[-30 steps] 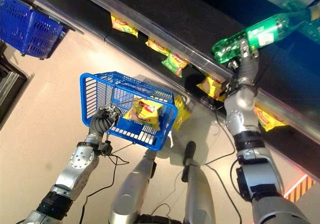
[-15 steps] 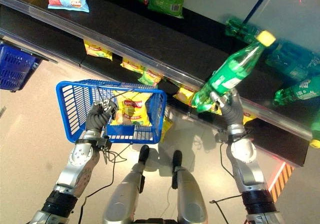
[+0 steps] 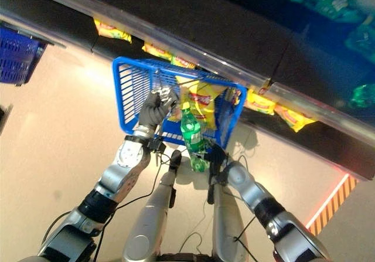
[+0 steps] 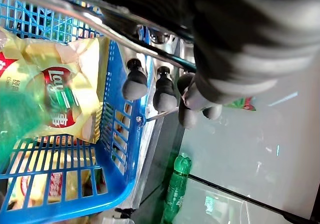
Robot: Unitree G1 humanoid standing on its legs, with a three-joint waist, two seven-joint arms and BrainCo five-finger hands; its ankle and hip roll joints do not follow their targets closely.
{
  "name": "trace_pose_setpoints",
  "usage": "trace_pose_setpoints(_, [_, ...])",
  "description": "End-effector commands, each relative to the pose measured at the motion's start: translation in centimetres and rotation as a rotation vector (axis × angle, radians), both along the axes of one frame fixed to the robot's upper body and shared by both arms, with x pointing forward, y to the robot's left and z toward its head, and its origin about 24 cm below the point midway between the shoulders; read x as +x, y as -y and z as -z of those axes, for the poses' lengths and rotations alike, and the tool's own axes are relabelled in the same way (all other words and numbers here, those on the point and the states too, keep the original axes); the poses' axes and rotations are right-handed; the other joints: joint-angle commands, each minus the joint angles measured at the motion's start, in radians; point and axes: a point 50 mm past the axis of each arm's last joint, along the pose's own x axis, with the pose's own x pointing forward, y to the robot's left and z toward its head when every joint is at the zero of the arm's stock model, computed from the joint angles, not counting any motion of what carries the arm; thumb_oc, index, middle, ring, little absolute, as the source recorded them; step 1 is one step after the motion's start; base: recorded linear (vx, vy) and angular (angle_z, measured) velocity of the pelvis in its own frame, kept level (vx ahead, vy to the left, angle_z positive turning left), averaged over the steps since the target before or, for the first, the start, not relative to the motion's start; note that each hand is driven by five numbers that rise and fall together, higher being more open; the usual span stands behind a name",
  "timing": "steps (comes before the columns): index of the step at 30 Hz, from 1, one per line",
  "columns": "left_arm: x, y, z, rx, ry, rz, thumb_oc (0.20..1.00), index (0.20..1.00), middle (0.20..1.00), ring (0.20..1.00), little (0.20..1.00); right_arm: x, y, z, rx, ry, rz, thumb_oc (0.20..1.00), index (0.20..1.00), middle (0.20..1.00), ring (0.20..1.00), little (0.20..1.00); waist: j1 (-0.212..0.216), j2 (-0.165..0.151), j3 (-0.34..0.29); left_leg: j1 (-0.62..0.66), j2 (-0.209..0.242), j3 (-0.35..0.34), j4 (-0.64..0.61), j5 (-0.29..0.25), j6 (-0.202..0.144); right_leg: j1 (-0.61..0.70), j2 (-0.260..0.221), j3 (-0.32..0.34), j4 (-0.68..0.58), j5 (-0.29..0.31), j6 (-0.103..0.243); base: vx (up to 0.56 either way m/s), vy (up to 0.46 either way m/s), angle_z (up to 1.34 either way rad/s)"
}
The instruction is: Pick up the snacks into the basket
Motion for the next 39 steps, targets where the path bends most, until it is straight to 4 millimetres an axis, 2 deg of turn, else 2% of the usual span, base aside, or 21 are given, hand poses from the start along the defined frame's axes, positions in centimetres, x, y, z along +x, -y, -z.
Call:
trace_pose_setpoints(1, [-2.7, 2.9, -8.5, -0.235, 0.356, 0.172, 0.2, 0.2, 0.2, 0.2, 0.2, 1.3, -4.0, -4.7, 0.09, 0.224, -0.105, 0.2, 0.2, 0.2, 0.2, 0.2, 0.019, 0.009, -0.004, -0.039, -0.058, 0.008, 0.087, -0.092, -0.007, -0.017, -0.054, 0.035, -0.1, 0.059, 0.103, -0.03, -0.017, 0.19])
trace_pose_setpoints(5, [-3.6, 4.9, -9.2, -0.291, 0.343, 0.269, 0.2, 0.2, 0.2, 0.2, 0.2, 3.3, -3.6, -5.3, 0.048, 0.237, -0.007, 0.2, 0.2, 0.2, 0.2, 0.2, 0.048, 0.038, -0.004, -0.088, -0.071, -0.003, 0.091, -0.085, -0.004, -0.063, -0.064, 0.027, -0.087, 0.06, 0.103, -0.02, -0.017, 0.16])
trace_pose_setpoints(6, [-3.6, 5.0, -9.3, -0.291, 0.344, 0.269, 0.2, 0.2, 0.2, 0.2, 0.2, 3.3, -3.6, -5.3, 0.049, 0.238, -0.007, 0.2, 0.2, 0.2, 0.2, 0.2, 0.048, 0.038, -0.004, -0.09, -0.071, -0.003, 0.093, -0.086, -0.005, -0.065, -0.064, 0.027, -0.086, 0.06, 0.103, -0.01, -0.02, 0.12])
trace_pose_setpoints(7, [-4.0, 5.8, -9.5, -0.31, 0.335, 0.313, 0.2, 0.2, 0.2, 0.2, 0.2, 4.6, -2.4, -6.3, 0.081, 0.254, 0.1, 0.2, 0.2, 0.2, 0.2, 0.2, 0.062, 0.055, -0.004, -0.108, -0.079, -0.01, 0.095, -0.083, -0.002, -0.085, -0.068, 0.024, -0.078, 0.06, 0.103, -0.01, -0.005, 0.09])
trace_pose_setpoints(8, [-4.0, 5.8, -9.5, -0.31, 0.336, 0.313, 0.2, 0.2, 0.2, 0.2, 0.2, 4.6, -2.5, -6.3, 0.081, 0.254, 0.1, 0.2, 0.2, 0.2, 0.2, 0.2, 0.062, 0.055, -0.004, -0.108, -0.079, -0.01, 0.095, -0.083, -0.002, -0.085, -0.068, 0.024, -0.078, 0.06, 0.103, -0.01, -0.022, 0.14])
trace_pose_setpoints(9, [-4.3, 6.3, -9.5, -0.309, 0.328, 0.353, 0.2, 0.2, 0.2, 0.2, 0.2, 6.0, -1.3, -8.2, 0.082, 0.3, 0.168, 0.2, 0.2, 0.2, 0.2, 0.2, 0.078, 0.068, -0.004, -0.123, -0.087, -0.015, 0.098, -0.082, 0.0, -0.098, -0.07, 0.02, -0.072, 0.059, 0.104, 0.0, -0.016, 0.13])
trace_pose_setpoints(10, [-4.3, 6.3, -9.5, -0.309, 0.328, 0.353, 0.2, 0.2, 0.2, 0.2, 0.2, 6.0, -1.3, -8.3, 0.082, 0.3, 0.168, 0.2, 0.2, 0.2, 0.2, 0.2, 0.078, 0.068, -0.004, -0.124, -0.087, -0.015, 0.098, -0.082, 0.0, -0.098, -0.07, 0.02, -0.072, 0.059, 0.104, 0.01, -0.015, 0.21])
trace_pose_setpoints(11, [-4.7, 7.2, -9.8, -0.316, 0.325, 0.383, 0.2, 0.2, 0.2, 0.2, 0.2, 7.1, -2.9, -10.0, 0.127, 0.336, 0.223, 0.2, 0.2, 0.2, 0.2, 0.2, 0.093, 0.085, -0.004, -0.128, -0.095, -0.023, 0.101, -0.083, 0.004, -0.103, -0.076, 0.016, -0.067, 0.057, 0.104, 0.02, 0.006, 0.18])
trace_pose_setpoints(13, [-4.8, 7.6, -9.7, -0.308, 0.314, 0.407, 0.2, 0.2, 0.2, 0.2, 0.2, 8.1, -0.8, -11.9, 0.172, 0.356, 0.287, 0.2, 0.2, 0.2, 0.2, 0.2, 0.104, 0.098, -0.004, -0.134, -0.099, -0.026, 0.105, -0.086, 0.007, -0.105, -0.079, 0.017, -0.067, 0.055, 0.105, 0.02, 0.008, 0.18])
trace_pose_setpoints(15, [-4.9, 7.3, -9.5, -0.281, 0.325, 0.412, 0.2, 0.2, 0.2, 0.2, 0.2, 8.5, 1.3, -13.4, 0.197, 0.397, 0.348, 0.2, 0.2, 0.2, 0.2, 0.2, 0.11, 0.098, -0.004, -0.138, -0.101, -0.026, 0.108, -0.088, 0.01, -0.11, -0.08, 0.016, -0.065, 0.055, 0.106, 0.0, 0.002, 0.09])
trace_pose_setpoints(16, [-4.9, 7.3, -9.5, -0.281, 0.326, 0.412, 0.2, 0.2, 0.2, 0.2, 0.2, 8.5, 1.3, -13.5, 0.197, 0.397, 0.348, 0.2, 0.2, 0.2, 0.2, 0.2, 0.11, 0.098, -0.004, -0.139, -0.101, -0.026, 0.108, -0.088, 0.01, -0.11, -0.08, 0.016, -0.065, 0.056, 0.106, 0.0, 0.003, 0.12])
trace_pose_setpoints(17, [-5.0, 7.2, -9.6, -0.274, 0.334, 0.418, 0.2, 0.2, 0.2, 0.2, 0.2, 8.7, 2.3, -14.4, 0.195, 0.421, 0.377, 0.2, 0.2, 0.2, 0.2, 0.2, 0.114, 0.1, -0.004, -0.142, -0.102, -0.026, 0.111, -0.089, 0.011, -0.115, -0.081, 0.017, -0.063, 0.056, 0.106, 0.03, -0.002, 0.12])
trace_pose_setpoints(18, [-5.2, 7.4, -9.4, -0.265, 0.327, 0.43, 0.2, 0.2, 0.2, 0.2, 0.2, 9.1, 3.2, -15.9, 0.266, 0.446, 0.438, 0.2, 0.2, 0.2, 0.2, 0.2, 0.121, 0.103, -0.004, -0.141, -0.105, -0.032, 0.117, -0.097, 0.014, -0.116, -0.082, 0.015, -0.057, 0.05, 0.107, 0.04, -0.008, 0.1])
trace_pose_setpoints(19, [-5.2, 7.6, -9.5, -0.263, 0.329, 0.437, 0.2, 0.2, 0.2, 0.2, 0.2, 9.4, 3.9, -16.5, 0.241, 0.46, 0.462, 0.2, 0.2, 0.2, 0.2, 0.2, 0.124, 0.103, -0.004, -0.142, -0.107, -0.034, 0.119, -0.098, 0.014, -0.116, -0.084, 0.014, -0.057, 0.05, 0.108, 0.04, -0.018, 0.07])
trace_pose_setpoints(22, [-5.3, 7.7, -9.9, -0.258, 0.339, 0.444, 0.2, 0.2, 0.2, 0.2, 0.2, 9.6, 4.2, -17.8, 0.26, 0.491, 0.486, 0.2, 0.2, 0.2, 0.2, 0.2, 0.127, 0.103, -0.004, -0.143, -0.11, -0.04, 0.116, -0.094, 0.015, -0.116, -0.087, 0.01, -0.064, 0.054, 0.11, 0.01, -0.007, 0.07])
trace_pose_setpoints(30, [-5.5, 7.9, -10.3, -0.254, 0.348, 0.461, 0.2, 0.2, 0.2, 0.2, 0.2, 9.9, 4.5, -18.8, 0.242, 0.495, 0.514, 0.2, 0.2, 0.2, 0.2, 0.2, 0.127, 0.103, -0.004, -0.143, -0.112, -0.042, 0.116, -0.098, 0.017, -0.112, -0.093, 0.009, -0.071, 0.055, 0.111, 0.01, 0.001, 0.04])
trace_pose_setpoints(31, [-5.5, 7.9, -10.3, -0.255, 0.346, 0.462, 0.2, 0.2, 0.2, 0.2, 0.2, 10.0, 4.8, -18.1, 0.242, 0.454, 0.529, 0.875, 0.875, 0.875, 0.875, 0.875, 0.128, 0.103, -0.004, -0.141, -0.111, -0.04, 0.111, -0.096, 0.017, -0.111, -0.094, 0.009, -0.072, 0.055, 0.111, 0.04, 0.006, 0.01])
trace_pose_setpoints(32, [-5.4, 7.9, -10.3, -0.255, 0.344, 0.461, 0.2, 0.2, 0.2, 0.2, 0.2, 10.0, 4.6, -17.6, 0.244, 0.431, 0.528, 1.0, 1.0, 1.0, 1.0, 1.0, 0.127, 0.104, -0.004, -0.136, -0.11, -0.039, 0.112, -0.102, 0.016, -0.105, -0.093, 0.009, -0.07, 0.049, 0.111, 0.0, 0.0, 0.0])
trace_pose_setpoints(34, [-5.4, 7.9, -10.4, -0.255, 0.347, 0.461, 0.2, 0.2, 0.2, 0.2, 0.2, 10.1, 4.6, -17.8, 0.245, 0.434, 0.527, 1.0, 1.0, 1.0, 1.0, 1.0, 0.127, 0.103, -0.004, -0.14, -0.111, -0.039, 0.109, -0.096, 0.016, -0.109, -0.093, 0.009, -0.073, 0.055, 0.111, 0.0, 0.0, 0.0])
trace_pose_setpoints(35, [-5.4, 7.8, -10.3, -0.263, 0.335, 0.46, 0.2, 0.2, 0.2, 0.2, 0.2, 10.0, 4.4, -16.8, 0.243, 0.393, 0.524, 1.0, 1.0, 1.0, 1.0, 1.0, 0.122, 0.098, -0.004, -0.131, -0.109, -0.037, 0.112, -0.104, 0.017, -0.1, -0.092, 0.01, -0.073, 0.047, 0.109, 0.0, 0.0, 0.0])
trace_pose_setpoints(39, [-5.3, 7.6, -10.4, -0.272, 0.328, 0.468, 0.2, 0.2, 0.2, 0.2, 0.2, 10.0, 3.6, -15.6, 0.234, 0.347, 0.505, 1.0, 1.0, 1.0, 1.0, 1.0, 0.112, 0.089, -0.004, -0.13, -0.109, -0.029, 0.113, -0.104, 0.018, -0.096, -0.093, 0.016, -0.081, 0.055, 0.108, 0.0, 0.0, 0.0])
